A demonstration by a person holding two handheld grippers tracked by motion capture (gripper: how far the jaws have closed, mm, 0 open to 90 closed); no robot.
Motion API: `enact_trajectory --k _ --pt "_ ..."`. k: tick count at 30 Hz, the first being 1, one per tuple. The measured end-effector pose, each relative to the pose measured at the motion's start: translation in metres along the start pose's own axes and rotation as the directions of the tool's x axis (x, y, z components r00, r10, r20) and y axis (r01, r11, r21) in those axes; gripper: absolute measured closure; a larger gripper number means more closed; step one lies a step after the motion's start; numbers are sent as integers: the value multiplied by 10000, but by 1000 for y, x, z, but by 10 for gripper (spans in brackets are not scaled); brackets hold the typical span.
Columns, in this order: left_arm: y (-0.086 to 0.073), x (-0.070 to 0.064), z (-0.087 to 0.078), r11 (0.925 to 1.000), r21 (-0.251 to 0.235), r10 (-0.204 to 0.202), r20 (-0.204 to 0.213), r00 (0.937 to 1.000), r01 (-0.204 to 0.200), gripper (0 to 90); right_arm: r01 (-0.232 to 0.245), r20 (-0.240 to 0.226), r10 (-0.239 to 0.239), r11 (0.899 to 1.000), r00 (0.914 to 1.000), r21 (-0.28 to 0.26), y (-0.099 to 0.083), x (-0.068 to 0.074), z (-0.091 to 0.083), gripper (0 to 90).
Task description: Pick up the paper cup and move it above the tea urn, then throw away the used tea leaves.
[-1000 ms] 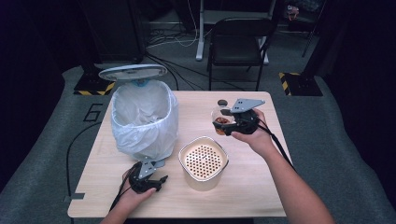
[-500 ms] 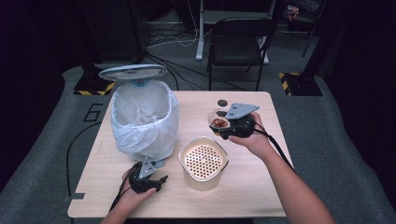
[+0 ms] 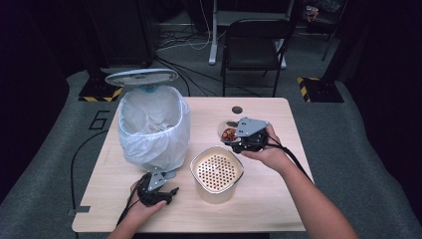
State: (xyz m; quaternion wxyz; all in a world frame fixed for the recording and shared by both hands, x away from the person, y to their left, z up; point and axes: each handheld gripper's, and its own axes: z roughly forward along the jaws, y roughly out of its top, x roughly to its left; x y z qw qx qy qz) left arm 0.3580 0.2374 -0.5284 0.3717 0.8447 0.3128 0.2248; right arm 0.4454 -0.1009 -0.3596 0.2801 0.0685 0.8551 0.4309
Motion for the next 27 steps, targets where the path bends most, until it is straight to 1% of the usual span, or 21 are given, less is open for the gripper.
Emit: enact_trajectory --k 2,3,4,6,7,9,10,11,14,15,19,21,22,24,27 --pt "0 0 0 10000 -46 -9 -68 10000 8 246 190 10 -190 9998 9998 13 0 1 0 416" --pt "0 0 0 10000 -1 -1 1 10000 1 246 296 82 -296 9996 9995 25 1 2 0 415" --pt "0 0 0 10000 -13 -7 -13 10000 7 246 379 114 -380 9993 9992 42 1 3 0 416" --pt "0 0 0 10000 -49 -10 -70 10000 9 247 657 179 -658 9978 9977 80 2 4 -1 416" --pt "0 0 0 10000 9 1 8 10000 -1 247 799 207 -801 9968 9966 100 3 5 0 416" --pt "0 0 0 10000 -12 -3 -15 10000 3 247 1134 290 -1137 9935 9931 125 3 7 0 415" --pt "0 0 0 10000 -48 -15 -63 10000 14 247 1220 246 -1223 9924 9922 151 3 7 1 415" --pt "0 0 0 10000 -3 -11 2 10000 11 247 1302 270 -1307 9913 9911 177 3 7 1 415" --pt "0 0 0 10000 -1 -2 -1 10000 2 247 1591 294 -1596 9871 9867 190 3 10 1 415" --pt "0 0 0 10000 -49 -9 -70 10000 9 247 1632 277 -1635 9865 9862 133 3 11 1 416" --pt "0 0 0 10000 -55 -9 -71 10000 9 246 1922 219 -1920 9813 9811 -73 3 13 0 416" --pt "0 0 0 10000 -44 -1 -70 10000 0 247 1958 249 -1954 9805 9804 -148 3 14 0 416" --pt "0 0 0 10000 6 17 2 10000 -17 247 2017 293 -2011 9793 9791 -169 3 14 0 416" --pt "0 0 0 10000 -13 22 -25 10000 -22 247 2037 294 -2032 9789 9787 -145 4 15 0 416" --pt "0 0 0 10000 -10 11 -16 10000 -11 246 2396 366 -2392 9709 9703 -51 4 17 -2 417"
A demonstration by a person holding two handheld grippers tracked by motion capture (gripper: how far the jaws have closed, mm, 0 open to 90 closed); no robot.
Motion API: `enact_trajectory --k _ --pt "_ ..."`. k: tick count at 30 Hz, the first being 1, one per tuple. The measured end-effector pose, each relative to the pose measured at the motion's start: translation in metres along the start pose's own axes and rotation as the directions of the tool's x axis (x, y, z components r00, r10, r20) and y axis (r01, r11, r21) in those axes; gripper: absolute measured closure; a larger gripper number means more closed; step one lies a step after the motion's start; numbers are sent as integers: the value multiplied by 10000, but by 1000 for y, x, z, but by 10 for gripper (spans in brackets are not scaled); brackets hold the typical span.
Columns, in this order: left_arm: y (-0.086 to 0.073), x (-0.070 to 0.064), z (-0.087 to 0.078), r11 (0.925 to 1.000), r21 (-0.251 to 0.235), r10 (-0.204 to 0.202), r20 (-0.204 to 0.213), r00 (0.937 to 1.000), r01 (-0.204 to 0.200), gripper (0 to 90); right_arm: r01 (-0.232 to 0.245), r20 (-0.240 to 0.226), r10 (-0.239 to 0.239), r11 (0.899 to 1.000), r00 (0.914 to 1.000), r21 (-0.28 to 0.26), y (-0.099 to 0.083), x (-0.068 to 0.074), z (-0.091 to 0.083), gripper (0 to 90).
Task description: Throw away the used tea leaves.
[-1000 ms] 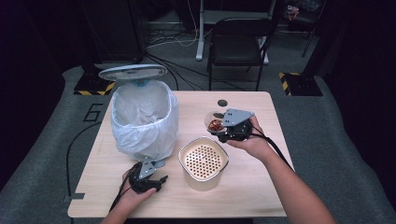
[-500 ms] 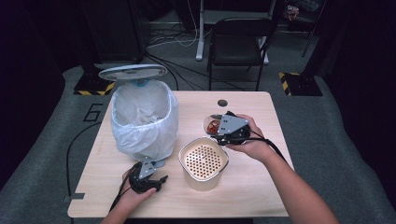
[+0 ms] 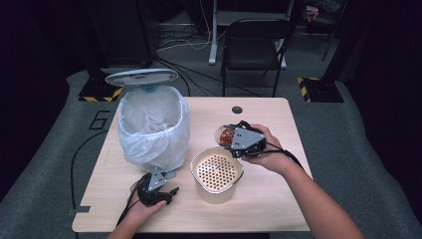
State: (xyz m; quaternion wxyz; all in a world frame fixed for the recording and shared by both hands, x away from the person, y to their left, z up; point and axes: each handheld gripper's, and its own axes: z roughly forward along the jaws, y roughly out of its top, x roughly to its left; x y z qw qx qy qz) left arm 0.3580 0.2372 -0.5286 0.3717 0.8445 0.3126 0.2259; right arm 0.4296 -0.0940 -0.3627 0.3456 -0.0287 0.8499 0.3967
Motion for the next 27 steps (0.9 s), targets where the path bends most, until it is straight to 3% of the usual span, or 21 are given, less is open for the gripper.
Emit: enact_trajectory --k 5,10,13,15,17,19,21,23,26,27 --pt "0 0 0 10000 -5 -15 3 10000 15 247 714 -57 -713 9969 9974 324 2 6 -3 422" --pt "0 0 0 10000 9 -15 20 10000 15 246 1866 146 -1876 9811 9821 515 6 15 -6 426" --pt "0 0 0 10000 -9 -18 3 10000 18 246 2490 387 -2518 9664 9670 642 8 20 -7 428" --pt "0 0 0 10000 -43 -15 -54 10000 15 246 3145 529 -3190 9460 9463 785 13 25 -6 430" --pt "0 0 0 10000 -44 -20 -55 10000 20 247 3365 500 -3407 9386 9389 758 17 28 -6 432" --pt "0 0 0 10000 -39 -8 -56 10000 8 247 3964 515 -4027 9124 9139 1017 21 32 -4 433" --pt "0 0 0 10000 -43 -14 -58 10000 14 247 4597 424 -4684 8782 8825 1318 23 37 -1 436" --pt "0 0 0 10000 -43 -22 -53 10000 21 247 5251 397 -5362 8371 8431 1534 24 42 1 438" --pt "0 0 0 10000 -2 -14 7 10000 14 246 5784 512 -5929 7985 8037 1667 25 47 2 441" --pt "0 0 0 10000 -8 -15 -1 10000 15 246 6009 540 -6172 7796 7849 1762 25 49 2 441"
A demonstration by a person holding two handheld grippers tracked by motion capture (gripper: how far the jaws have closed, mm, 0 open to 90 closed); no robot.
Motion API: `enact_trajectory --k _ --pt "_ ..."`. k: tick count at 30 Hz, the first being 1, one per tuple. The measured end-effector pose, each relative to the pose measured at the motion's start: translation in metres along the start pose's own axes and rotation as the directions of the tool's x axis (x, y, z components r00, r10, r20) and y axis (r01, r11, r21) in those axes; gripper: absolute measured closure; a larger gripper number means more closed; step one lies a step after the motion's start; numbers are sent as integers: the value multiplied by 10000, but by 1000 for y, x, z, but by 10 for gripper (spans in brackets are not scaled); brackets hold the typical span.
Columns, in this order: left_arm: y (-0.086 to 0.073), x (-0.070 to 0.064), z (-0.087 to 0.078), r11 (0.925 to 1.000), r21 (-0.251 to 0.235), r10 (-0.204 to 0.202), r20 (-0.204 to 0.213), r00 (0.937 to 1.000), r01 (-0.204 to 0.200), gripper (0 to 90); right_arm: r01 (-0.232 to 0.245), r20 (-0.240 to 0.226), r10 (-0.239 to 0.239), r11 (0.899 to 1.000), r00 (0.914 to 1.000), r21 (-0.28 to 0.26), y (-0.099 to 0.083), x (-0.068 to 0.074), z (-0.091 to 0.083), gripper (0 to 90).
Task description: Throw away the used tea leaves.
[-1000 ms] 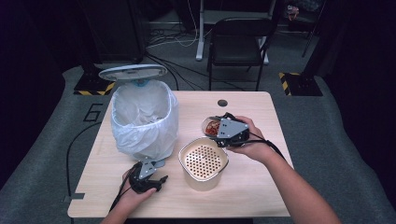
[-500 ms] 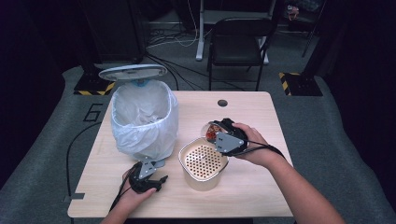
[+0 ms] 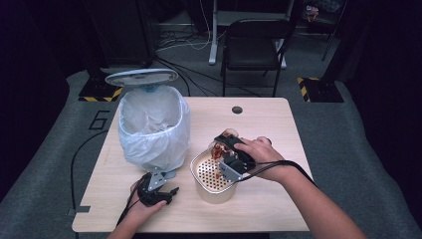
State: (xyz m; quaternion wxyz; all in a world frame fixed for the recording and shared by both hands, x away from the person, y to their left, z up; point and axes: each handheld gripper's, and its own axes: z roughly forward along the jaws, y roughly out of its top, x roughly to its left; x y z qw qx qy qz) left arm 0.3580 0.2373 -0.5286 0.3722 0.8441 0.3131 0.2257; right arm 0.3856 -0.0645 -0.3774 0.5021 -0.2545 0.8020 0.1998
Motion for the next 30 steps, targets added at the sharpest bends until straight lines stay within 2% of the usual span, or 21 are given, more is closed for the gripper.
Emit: enact_trajectory --k 2,4,5,7,8,9,10,12,13,14,16,18,19,20,21,23,24,25,26,27,30 --pt "0 0 0 10000 33 6 33 10000 -7 247 827 300 -833 9963 9961 223 3 4 0 442" --pt "0 0 0 10000 -36 -3 -55 10000 3 246 1276 543 -1296 9911 9901 387 5 8 0 442" --pt "0 0 0 10000 -35 0 -53 10000 0 247 1756 864 -1790 9834 9801 447 7 9 0 442" --pt "0 0 0 10000 11 11 6 10000 -11 247 2212 1053 -2269 9732 9682 635 8 11 0 444" --pt "0 0 0 10000 11 20 1 10000 -20 246 2560 1255 -2639 9637 9564 756 9 12 0 445" --pt "0 0 0 10000 4 14 -2 10000 -14 247 2727 1364 -2819 9586 9497 824 9 14 -1 444" --pt "0 0 0 10000 16 17 6 10000 -17 247 3147 1665 -3266 9445 9304 945 10 15 -1 445" --pt "0 1 0 9999 -15 135 -92 9999 -135 246 3466 1798 -3605 9322 9153 1044 11 18 -2 446" --pt "0 1 0 9998 4 217 -102 9997 -217 247 3769 1932 -3926 9193 8992 1137 12 21 -2 446" --pt "0 1 0 9999 -8 159 -94 9998 -159 246 3921 1922 -4069 9131 8930 1114 12 22 -2 446" --pt "1 2 0 9996 19 278 -78 9996 -278 247 4327 2014 -4492 8932 8704 1225 11 26 -1 447" --pt "0 0 0 10000 -18 58 -51 10000 -58 246 4466 2035 -4667 8840 8607 1385 11 29 -2 447" --pt "0 0 0 10000 10 80 -28 10000 -80 246 4670 2103 -4894 8716 8463 1491 11 29 -3 447" --pt "0 0 0 10000 -36 46 -86 10000 -46 247 4792 1761 -5011 8642 8473 1536 11 31 -3 448" --pt "0 0 0 10000 19 75 -17 10000 -75 247 4737 2111 -4977 8668 8413 1556 11 30 -3 448" --pt "0 0 0 10000 15 98 -52 9999 -98 246 4830 2164 -5074 8613 8341 1580 11 30 -4 449" --pt "0 0 0 10000 13 92 -48 9999 -92 246 4768 2244 -5016 8647 8355 1577 11 32 -3 450" --pt "0 -1 0 10000 36 17 -5 10000 -17 247 4722 1744 -4949 8674 8513 1569 10 34 -3 450" --pt "0 0 0 10000 25 42 -25 10000 -42 246 4772 2360 -5037 8636 8310 1630 11 34 -4 451" --pt "0 0 0 10000 24 51 -20 10000 -51 246 4929 1886 -5160 8557 8356 1575 11 35 -3 452" --pt "0 0 0 10000 53 80 -13 10000 -80 247 5224 2159 -5474 8366 8085 1650 13 40 -2 453"
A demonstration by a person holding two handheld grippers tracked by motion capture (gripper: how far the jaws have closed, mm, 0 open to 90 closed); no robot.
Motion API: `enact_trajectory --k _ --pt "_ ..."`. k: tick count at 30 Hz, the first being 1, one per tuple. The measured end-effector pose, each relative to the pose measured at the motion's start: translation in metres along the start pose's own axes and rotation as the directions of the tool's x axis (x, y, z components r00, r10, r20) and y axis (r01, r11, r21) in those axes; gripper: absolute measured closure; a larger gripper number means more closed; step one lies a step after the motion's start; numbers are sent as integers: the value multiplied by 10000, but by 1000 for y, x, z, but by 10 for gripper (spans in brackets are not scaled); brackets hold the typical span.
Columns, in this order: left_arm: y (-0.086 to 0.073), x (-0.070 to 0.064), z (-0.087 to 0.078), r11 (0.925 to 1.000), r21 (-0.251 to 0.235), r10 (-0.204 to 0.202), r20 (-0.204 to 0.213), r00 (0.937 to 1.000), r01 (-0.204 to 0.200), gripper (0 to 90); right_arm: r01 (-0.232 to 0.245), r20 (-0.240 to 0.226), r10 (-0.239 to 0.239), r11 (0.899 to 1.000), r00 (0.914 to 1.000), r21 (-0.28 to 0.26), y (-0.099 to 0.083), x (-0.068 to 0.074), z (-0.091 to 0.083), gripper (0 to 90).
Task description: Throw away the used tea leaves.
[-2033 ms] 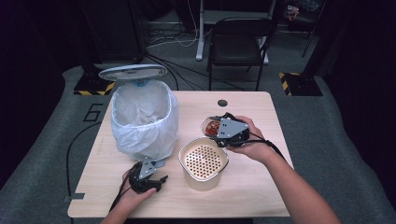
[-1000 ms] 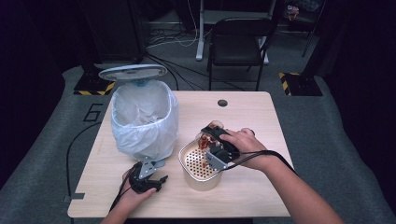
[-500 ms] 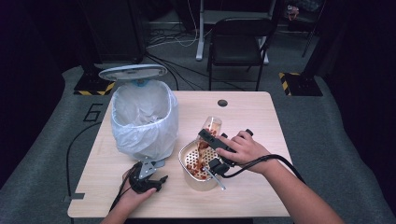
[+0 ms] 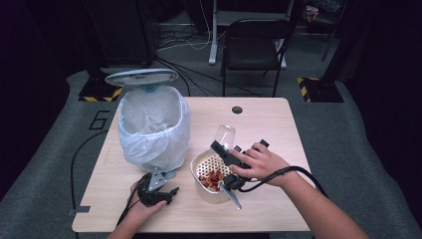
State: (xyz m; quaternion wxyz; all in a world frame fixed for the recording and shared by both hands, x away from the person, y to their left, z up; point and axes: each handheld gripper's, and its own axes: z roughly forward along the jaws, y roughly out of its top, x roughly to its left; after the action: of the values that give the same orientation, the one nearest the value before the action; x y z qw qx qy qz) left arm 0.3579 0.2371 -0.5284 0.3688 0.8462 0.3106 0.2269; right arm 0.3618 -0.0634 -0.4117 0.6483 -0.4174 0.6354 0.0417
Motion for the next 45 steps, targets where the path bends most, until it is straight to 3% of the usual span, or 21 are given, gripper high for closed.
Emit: enact_trajectory --k 5,14,25,26,27,31,33,35,36,38,41,42,45 --pt "0 0 0 10000 -28 -32 -3 10000 32 247 485 273 -482 9988 9985 -86 4 -3 -1 455" --pt "0 0 0 10000 -30 -34 -2 10000 34 247 747 246 -742 9971 9969 -173 5 -3 -3 455" --pt "0 0 0 10000 -1 11 -6 10000 -11 246 648 160 -645 9978 9978 -162 5 -3 -2 455" --pt "0 -1 0 9999 -89 -127 -3 9999 127 247 426 264 -422 9989 9988 -180 5 -4 -2 454" --pt "0 -1 0 9999 -81 -119 -10 9999 119 246 364 48 -363 9991 9993 -221 5 -5 -2 454" --pt "0 -1 1 9998 -150 -142 -55 9999 141 246 -49 -56 47 9996 10000 -273 3 -9 -1 453" --pt "0 1 0 9999 -39 120 -86 9999 -120 247 -268 -243 259 9990 9994 -372 2 -11 0 452" --pt "0 1 0 9999 -14 156 -84 9998 -157 246 -118 -314 104 9989 9995 -457 1 -15 0 452" --pt "0 1 0 9999 -13 167 -86 9998 -167 246 -382 -40 380 9983 9993 -450 1 -17 0 451" --pt "0 0 0 10000 -3 68 -38 10000 -68 247 -774 -159 767 9958 9969 -483 0 -20 0 451" --pt "0 -1 1 9999 -89 -149 -45 9999 148 247 -1777 -374 1753 9814 9838 -724 -3 -29 1 452" --pt "0 0 0 9999 -49 89 -99 9999 -89 246 -2067 -491 2032 9751 9779 -809 -5 -32 2 452" --pt "0 0 1 10000 -68 -42 -61 10000 42 247 -3279 -573 3236 9396 9444 -980 -10 -40 3 452"
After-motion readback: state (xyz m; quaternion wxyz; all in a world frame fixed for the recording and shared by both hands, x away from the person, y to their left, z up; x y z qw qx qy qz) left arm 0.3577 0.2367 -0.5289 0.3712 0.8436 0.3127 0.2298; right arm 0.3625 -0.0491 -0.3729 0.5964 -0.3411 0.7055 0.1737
